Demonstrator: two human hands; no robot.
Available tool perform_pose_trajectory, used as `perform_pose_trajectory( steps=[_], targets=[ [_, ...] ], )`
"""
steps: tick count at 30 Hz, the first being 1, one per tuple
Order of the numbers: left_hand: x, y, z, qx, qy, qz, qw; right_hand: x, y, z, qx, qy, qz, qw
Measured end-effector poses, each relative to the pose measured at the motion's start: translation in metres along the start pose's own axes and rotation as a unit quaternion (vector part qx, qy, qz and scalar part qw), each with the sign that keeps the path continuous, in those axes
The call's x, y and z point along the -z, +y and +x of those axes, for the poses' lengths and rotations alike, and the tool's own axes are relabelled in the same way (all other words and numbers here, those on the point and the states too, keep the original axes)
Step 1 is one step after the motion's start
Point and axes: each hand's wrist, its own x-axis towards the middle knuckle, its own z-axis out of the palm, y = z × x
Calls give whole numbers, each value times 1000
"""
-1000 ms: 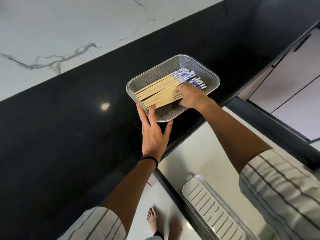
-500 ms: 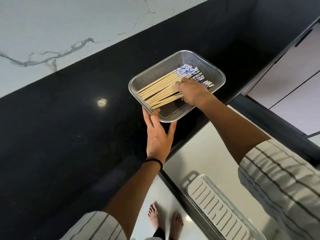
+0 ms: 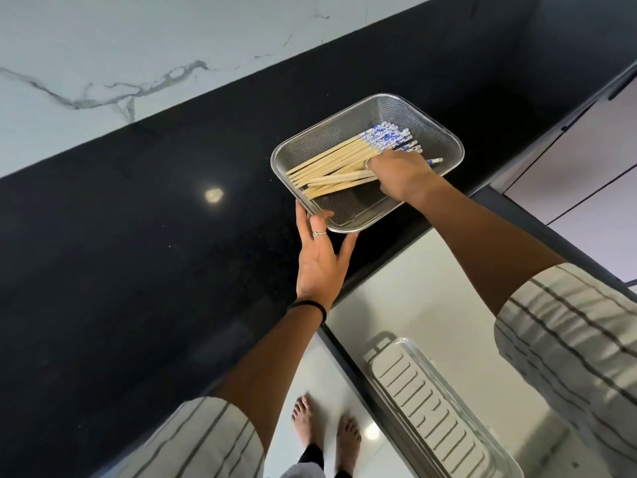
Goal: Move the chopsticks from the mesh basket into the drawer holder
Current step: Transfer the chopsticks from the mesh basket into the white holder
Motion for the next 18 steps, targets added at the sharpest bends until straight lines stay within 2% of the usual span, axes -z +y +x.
perform_pose_trajectory(
  steps=[7,18],
  targets=[
    [1,1,-2,12,-21,-11,1000,12,3,-16,-5,65,35,997],
    [5,7,-14,1,-45,49,998,59,12,-78,-38,173,87,980]
  ],
)
